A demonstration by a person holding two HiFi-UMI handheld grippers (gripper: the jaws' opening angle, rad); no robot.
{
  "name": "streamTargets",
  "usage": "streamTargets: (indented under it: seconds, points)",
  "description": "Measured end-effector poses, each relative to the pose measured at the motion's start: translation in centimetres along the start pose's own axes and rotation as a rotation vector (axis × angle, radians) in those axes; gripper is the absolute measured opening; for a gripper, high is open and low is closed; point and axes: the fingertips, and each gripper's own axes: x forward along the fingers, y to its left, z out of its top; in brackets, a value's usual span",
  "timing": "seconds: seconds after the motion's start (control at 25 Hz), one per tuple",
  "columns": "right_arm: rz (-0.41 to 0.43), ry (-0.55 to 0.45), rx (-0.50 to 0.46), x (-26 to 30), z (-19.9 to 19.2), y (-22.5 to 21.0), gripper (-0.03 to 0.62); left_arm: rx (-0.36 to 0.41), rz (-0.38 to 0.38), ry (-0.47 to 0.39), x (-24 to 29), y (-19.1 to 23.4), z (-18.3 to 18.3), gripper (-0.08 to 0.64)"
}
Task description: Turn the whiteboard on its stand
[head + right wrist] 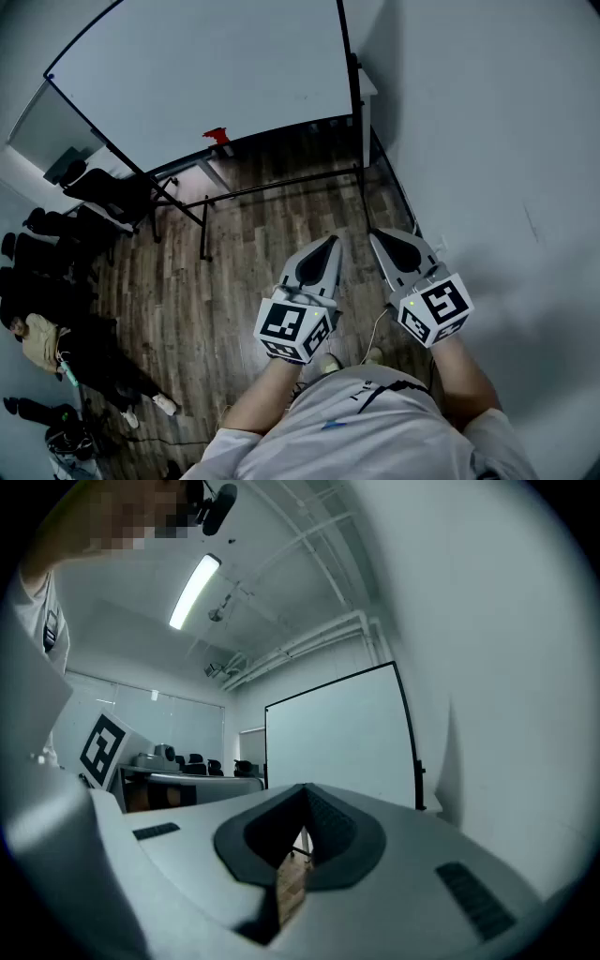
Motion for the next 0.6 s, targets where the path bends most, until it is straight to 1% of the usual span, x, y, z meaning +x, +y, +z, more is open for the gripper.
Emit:
streamTargets:
  seconds: [0.12, 0.36, 0.6]
  points:
    - [0.005, 0.001, 0.010, 0.2, -0.1, -0.6, 0.009, -0.002, -0.001, -0.002, 0.8, -0.2, 0.1, 0.011]
    - [0.015, 0.019, 0.036, -0.8, -0.6, -1.4, 0.011, -0.014, 0.001, 0.018, 1.0, -0.7, -0.9, 0.011]
    - [0.009, 0.002, 0.060, -1.8, -0.6, -3.8, 0.011, -0.022, 0.029, 0.024, 2.3, -0.3, -1.4, 0.011]
